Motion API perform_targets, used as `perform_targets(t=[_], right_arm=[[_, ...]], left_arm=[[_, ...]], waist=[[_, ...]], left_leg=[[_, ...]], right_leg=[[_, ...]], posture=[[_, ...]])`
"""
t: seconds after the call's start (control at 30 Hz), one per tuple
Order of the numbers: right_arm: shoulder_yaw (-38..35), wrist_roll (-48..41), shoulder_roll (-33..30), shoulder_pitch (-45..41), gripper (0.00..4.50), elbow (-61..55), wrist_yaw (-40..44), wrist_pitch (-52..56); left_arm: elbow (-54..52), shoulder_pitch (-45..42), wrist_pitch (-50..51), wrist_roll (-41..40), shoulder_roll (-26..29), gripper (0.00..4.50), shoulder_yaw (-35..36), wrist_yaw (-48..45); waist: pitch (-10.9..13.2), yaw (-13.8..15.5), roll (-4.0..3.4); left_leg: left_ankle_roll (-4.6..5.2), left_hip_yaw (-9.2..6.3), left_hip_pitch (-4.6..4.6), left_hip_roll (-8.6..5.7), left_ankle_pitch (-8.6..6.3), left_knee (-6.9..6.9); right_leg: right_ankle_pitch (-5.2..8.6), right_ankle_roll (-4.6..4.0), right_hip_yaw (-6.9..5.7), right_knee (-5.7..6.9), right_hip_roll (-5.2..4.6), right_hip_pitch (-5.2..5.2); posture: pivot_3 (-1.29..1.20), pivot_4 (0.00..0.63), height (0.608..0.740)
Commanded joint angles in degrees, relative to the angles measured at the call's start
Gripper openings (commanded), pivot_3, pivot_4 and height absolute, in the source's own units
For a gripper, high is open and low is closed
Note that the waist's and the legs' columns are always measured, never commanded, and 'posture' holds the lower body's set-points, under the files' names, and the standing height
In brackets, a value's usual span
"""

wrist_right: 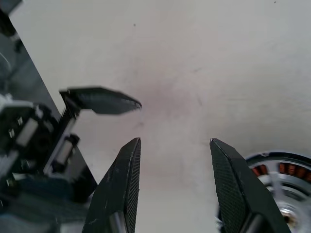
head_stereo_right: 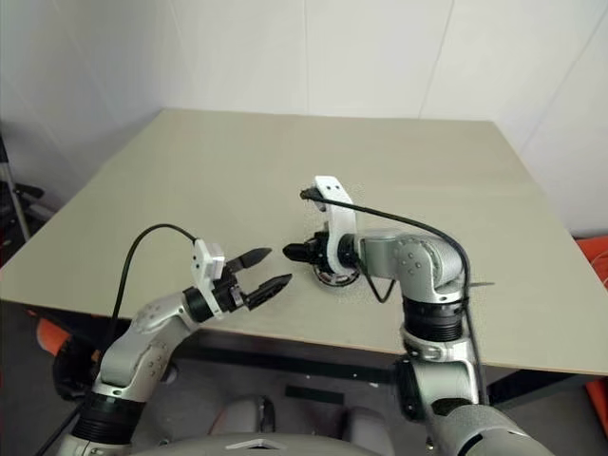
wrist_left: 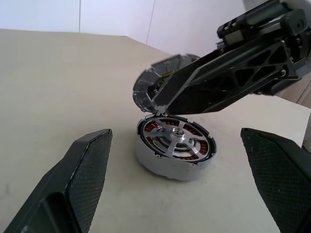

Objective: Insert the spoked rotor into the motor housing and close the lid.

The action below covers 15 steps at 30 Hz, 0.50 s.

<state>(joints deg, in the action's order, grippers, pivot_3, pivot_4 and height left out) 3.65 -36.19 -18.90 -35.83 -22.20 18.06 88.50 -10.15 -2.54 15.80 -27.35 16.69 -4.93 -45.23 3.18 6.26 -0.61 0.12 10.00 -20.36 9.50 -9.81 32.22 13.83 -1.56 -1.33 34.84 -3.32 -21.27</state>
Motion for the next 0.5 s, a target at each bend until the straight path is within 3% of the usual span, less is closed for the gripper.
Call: perform_targets(t=[0.03, 0.17, 0.4, 0.5], right_arm=[[15.21, 6.88, -17.0, 2.67, 2.54, -8.01, 14.01, -19.86], [22.54, 15.82, -29.21, 6.21, 2.54, -6.59, 25.7, -40.23], [23.69, 23.24, -31.57, 8.08, 2.54, -0.84, 33.21, -53.9], [23.83, 26.25, -31.59, 7.59, 1.95, 1.77, 35.69, -57.22]], left_arm=[[-2.14, -0.99, -0.23, -0.48, -0.01, 4.5, 0.3, 0.17], [-1.69, -0.59, -0.69, -0.41, -0.03, 4.5, 0.31, -0.18], [-1.69, -0.38, -0.77, -0.45, 0.06, 4.5, 0.47, -0.34], [-1.47, -0.48, -0.89, -0.25, -0.11, 4.5, 0.35, -0.19]], waist=[[-0.02, 0.81, 0.03], [-0.02, 0.9, 0.03], [-0.02, 0.68, 0.03], [-0.01, 0.61, 0.04]], left_leg=[[-0.1, 0.0, 0.01, 0.0, -0.2, 0.03], [-0.21, -0.02, 0.02, 0.09, -0.54, 0.04], [0.02, 0.0, -0.06, 0.13, -0.69, 0.4], [0.4, 0.02, -0.05, 0.17, -0.92, 0.75]], right_leg=[[-0.1, 0.18, -0.01, -0.02, 0.0, 0.05], [-0.02, 0.19, -0.02, -0.03, 0.06, 0.03], [0.0, -0.47, -0.03, 0.02, 0.06, 0.05], [0.03, -0.41, -0.03, 0.02, 0.04, 0.18]], posture=[[0.0, 0.0, 0.74], [0.0, 0.0, 0.74], [0.0, 0.0, 0.74], [0.0, 0.0, 0.74]])
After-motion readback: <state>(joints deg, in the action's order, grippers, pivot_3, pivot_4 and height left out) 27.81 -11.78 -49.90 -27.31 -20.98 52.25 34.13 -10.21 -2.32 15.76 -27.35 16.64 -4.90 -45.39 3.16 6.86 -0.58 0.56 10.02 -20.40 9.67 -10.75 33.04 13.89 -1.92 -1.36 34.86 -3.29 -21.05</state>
